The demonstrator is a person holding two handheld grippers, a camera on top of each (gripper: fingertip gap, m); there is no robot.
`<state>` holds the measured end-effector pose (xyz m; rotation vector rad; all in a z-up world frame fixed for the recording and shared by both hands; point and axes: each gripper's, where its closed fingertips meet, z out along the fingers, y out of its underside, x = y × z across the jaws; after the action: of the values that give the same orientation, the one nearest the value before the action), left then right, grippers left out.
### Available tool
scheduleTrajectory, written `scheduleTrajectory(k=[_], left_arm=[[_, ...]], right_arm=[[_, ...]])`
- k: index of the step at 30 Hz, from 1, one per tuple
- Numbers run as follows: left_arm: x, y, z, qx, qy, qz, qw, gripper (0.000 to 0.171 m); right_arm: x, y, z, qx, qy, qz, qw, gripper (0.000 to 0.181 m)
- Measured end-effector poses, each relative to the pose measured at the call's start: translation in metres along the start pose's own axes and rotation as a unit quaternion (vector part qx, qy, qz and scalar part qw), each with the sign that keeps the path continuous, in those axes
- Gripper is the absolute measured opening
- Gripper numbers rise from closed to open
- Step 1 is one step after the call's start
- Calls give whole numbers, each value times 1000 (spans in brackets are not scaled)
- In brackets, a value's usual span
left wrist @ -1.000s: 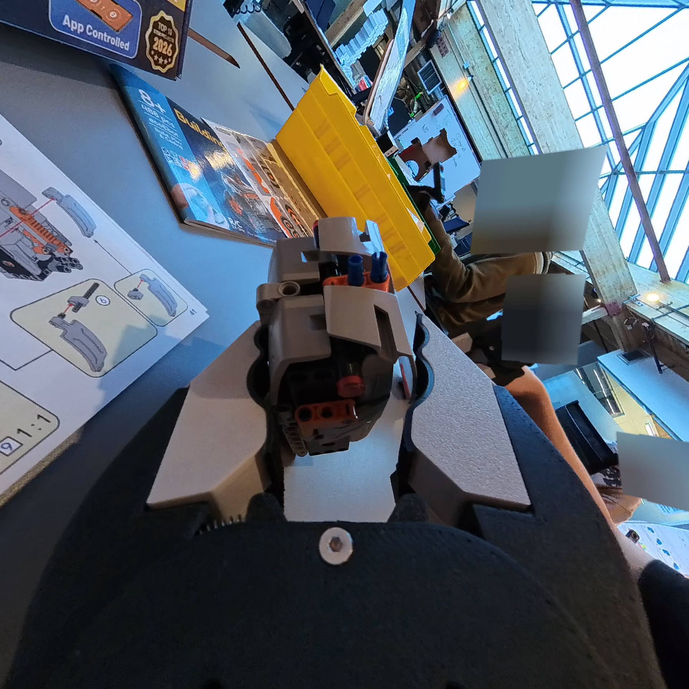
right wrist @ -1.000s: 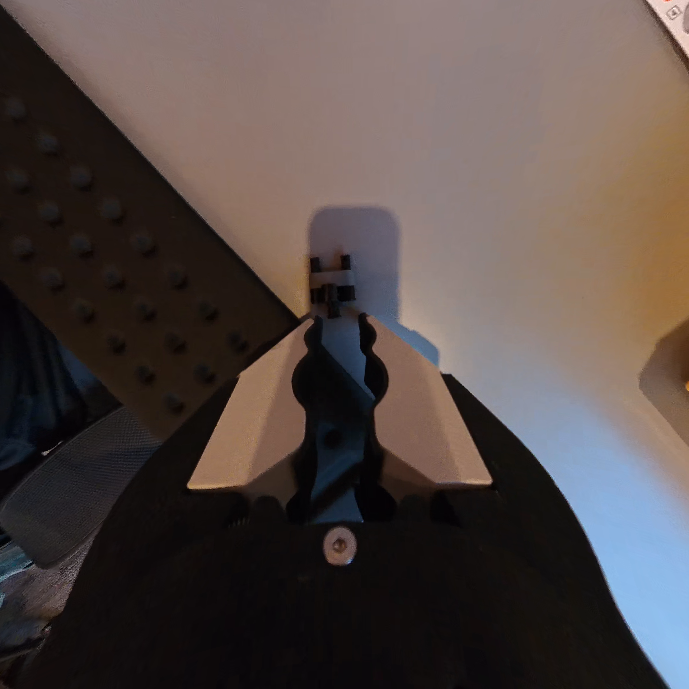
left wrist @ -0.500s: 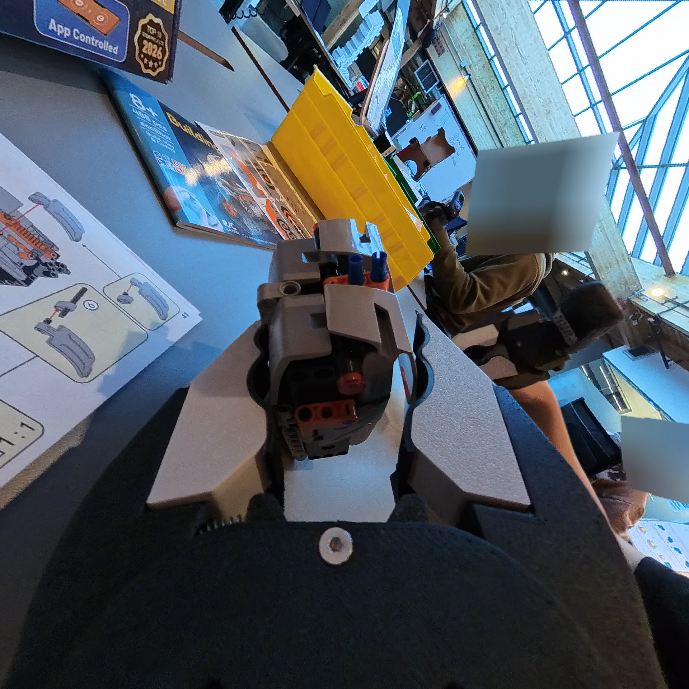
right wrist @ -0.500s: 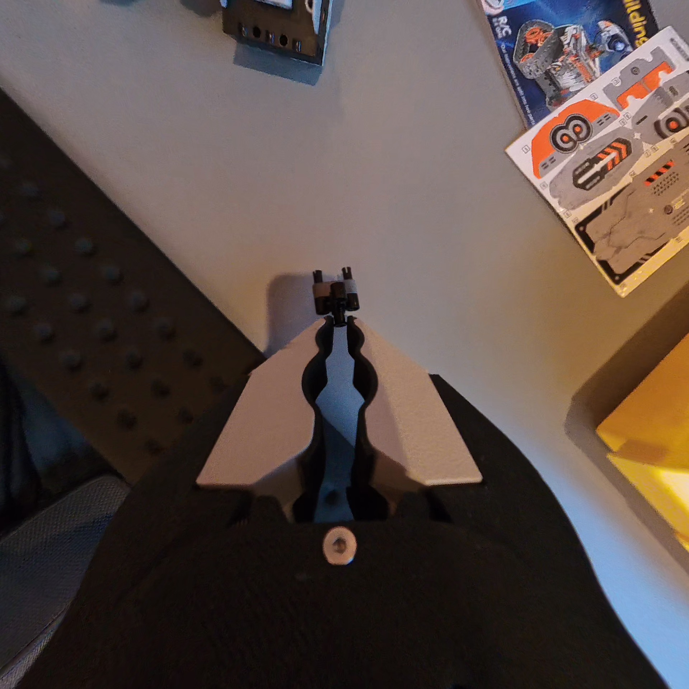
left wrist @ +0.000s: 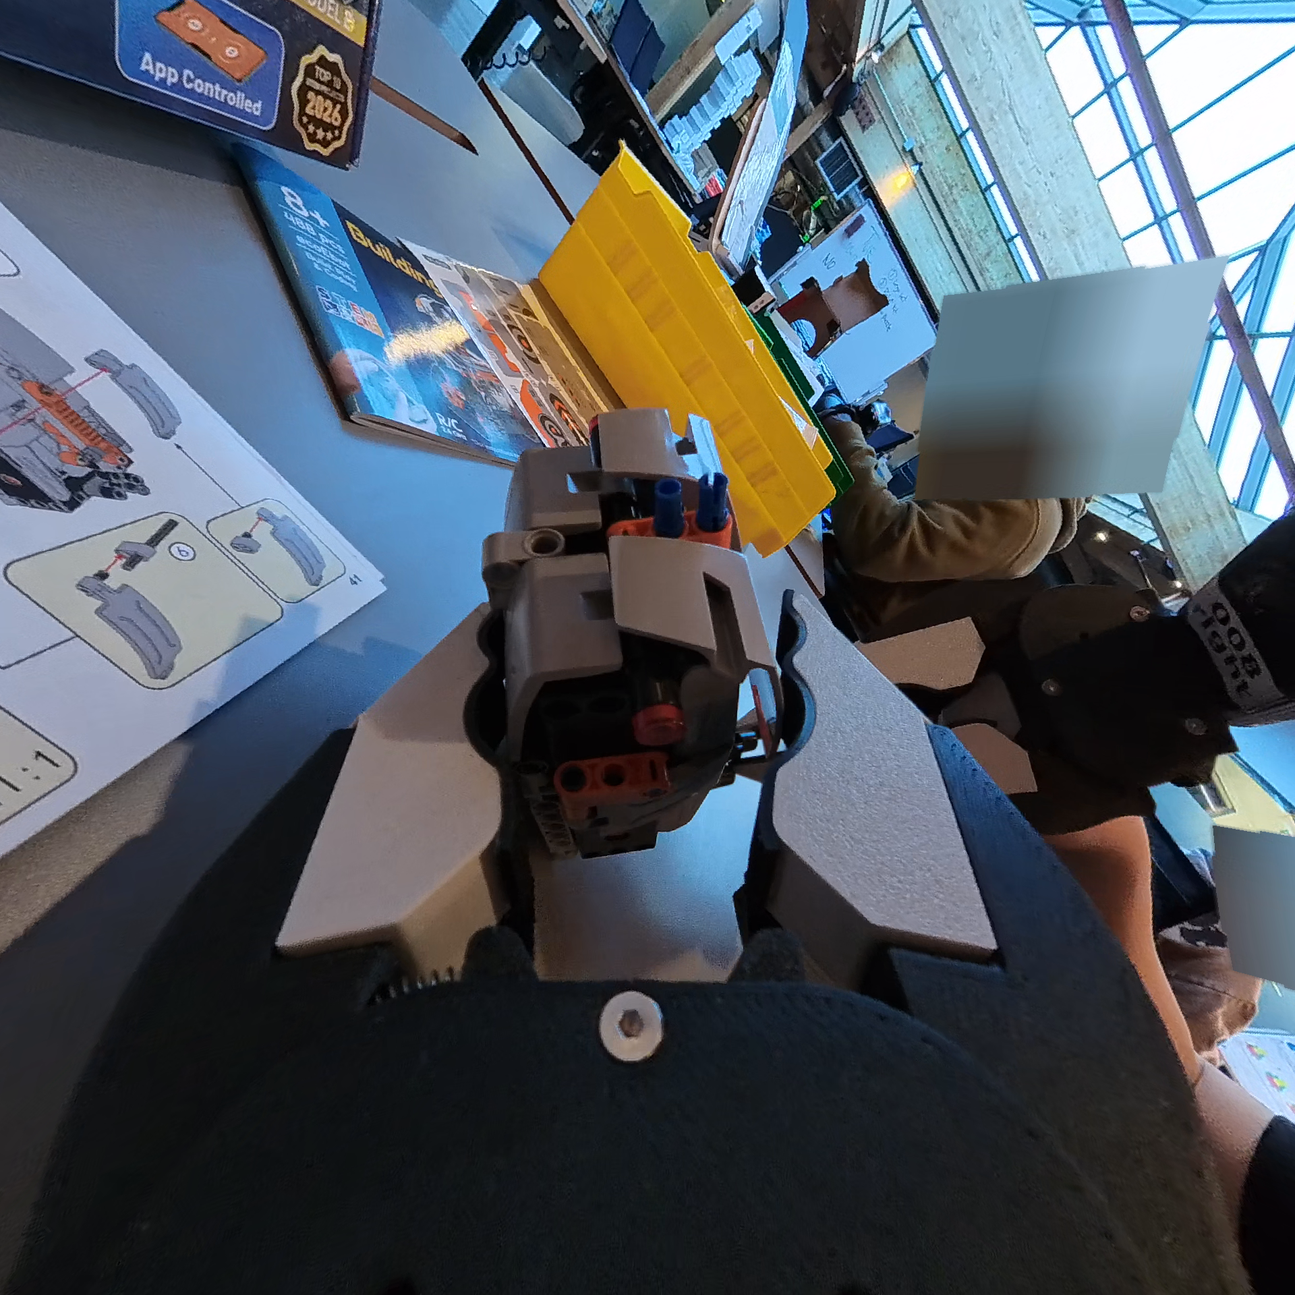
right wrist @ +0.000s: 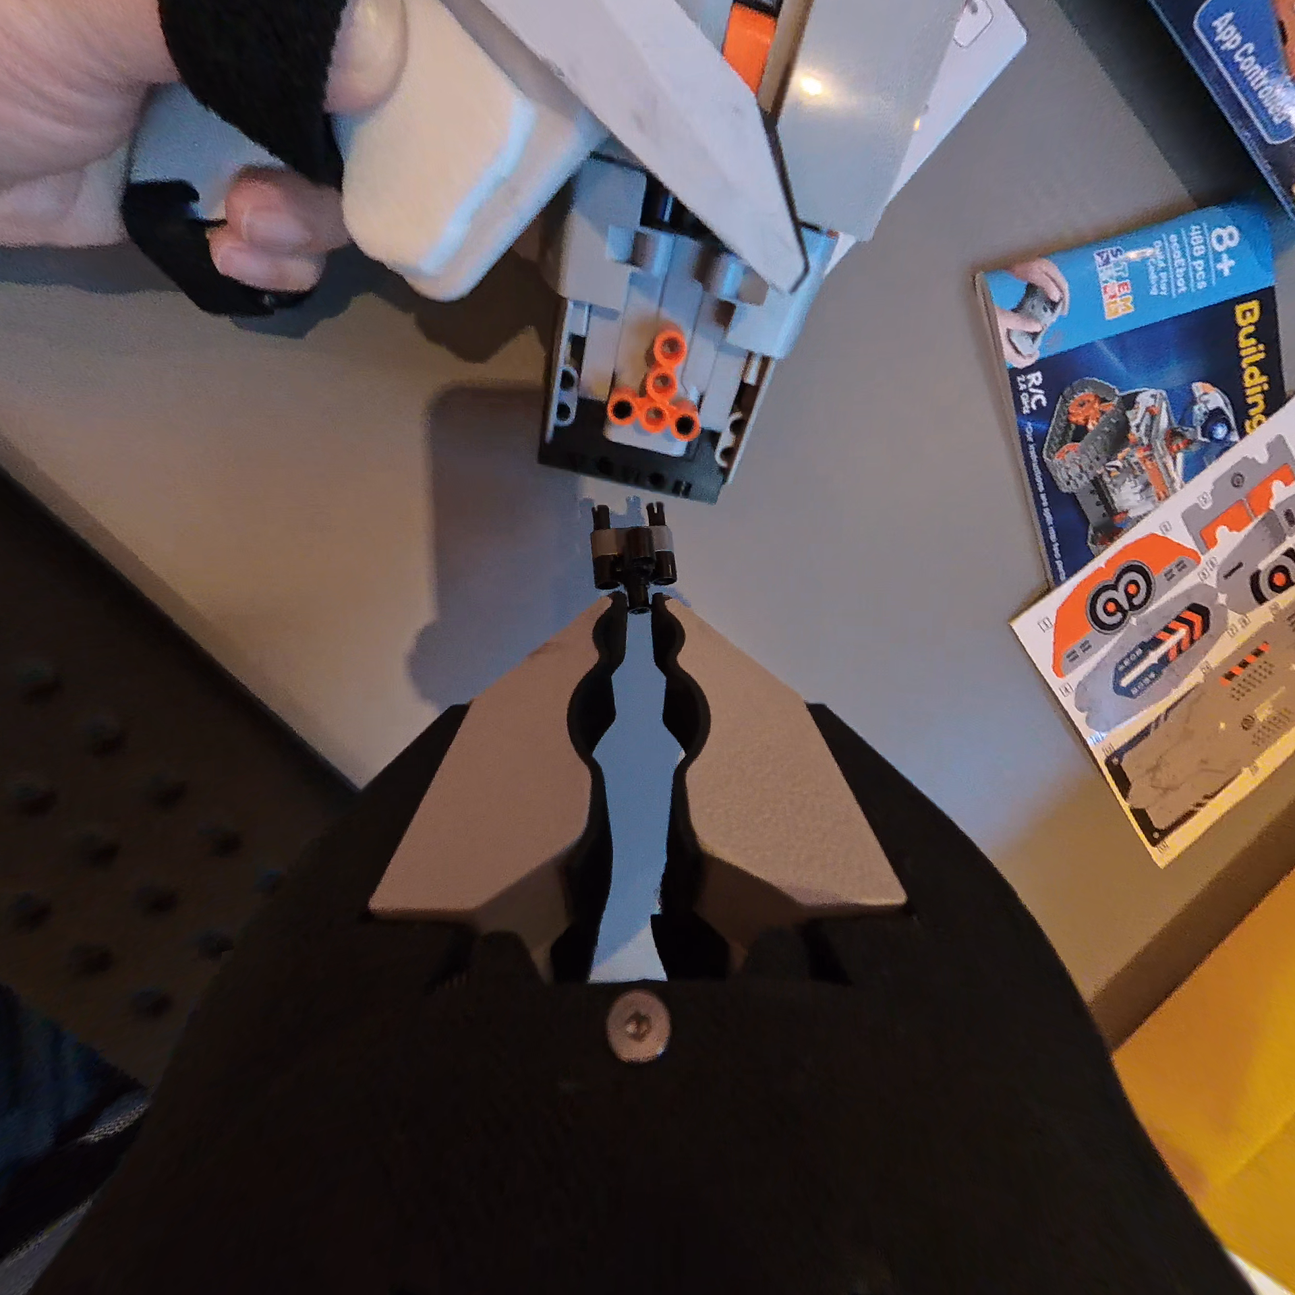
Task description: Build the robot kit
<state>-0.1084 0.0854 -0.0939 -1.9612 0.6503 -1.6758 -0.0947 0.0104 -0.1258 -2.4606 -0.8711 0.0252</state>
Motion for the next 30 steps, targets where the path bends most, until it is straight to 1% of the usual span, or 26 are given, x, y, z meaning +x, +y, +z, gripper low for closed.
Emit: scheduleTrajectory(k=[3, 6, 13, 16, 20, 23, 25, 28, 30], left_arm=[[0, 1, 0, 0, -1, -1, 1000, 75], [0, 1, 0, 1, -3, 0, 1000, 74], [2, 2, 1, 3, -8, 6, 1000, 75], [2, 2, 1, 3, -11, 10, 1000, 75], [2, 2, 1, 3, -10, 7, 1000, 75], [1, 2, 0, 4, -11, 7, 1000, 75], [1, 2, 0, 4, -11, 5, 1000, 75], [0, 1, 0, 6, -8, -2, 1000, 75], [0, 1, 0, 6, -7, -3, 1000, 74]], right_arm=[[2, -3, 4, -13, 9, 4, 1000, 5], [-1, -3, 7, -27, -6, 15, 1000, 5], [0, -1, 11, -58, -11, 35, 998, 5], [0, -5, 9, -63, -9, 35, 997, 5], [2, -18, 3, -32, -6, 45, 998, 5], [3, -19, 4, -25, 2, 41, 999, 5], [4, -21, 3, -1, 8, 41, 999, 5], [4, -25, 3, 51, 16, 45, 998, 5], [2, -25, 3, 85, 8, 60, 995, 5]])
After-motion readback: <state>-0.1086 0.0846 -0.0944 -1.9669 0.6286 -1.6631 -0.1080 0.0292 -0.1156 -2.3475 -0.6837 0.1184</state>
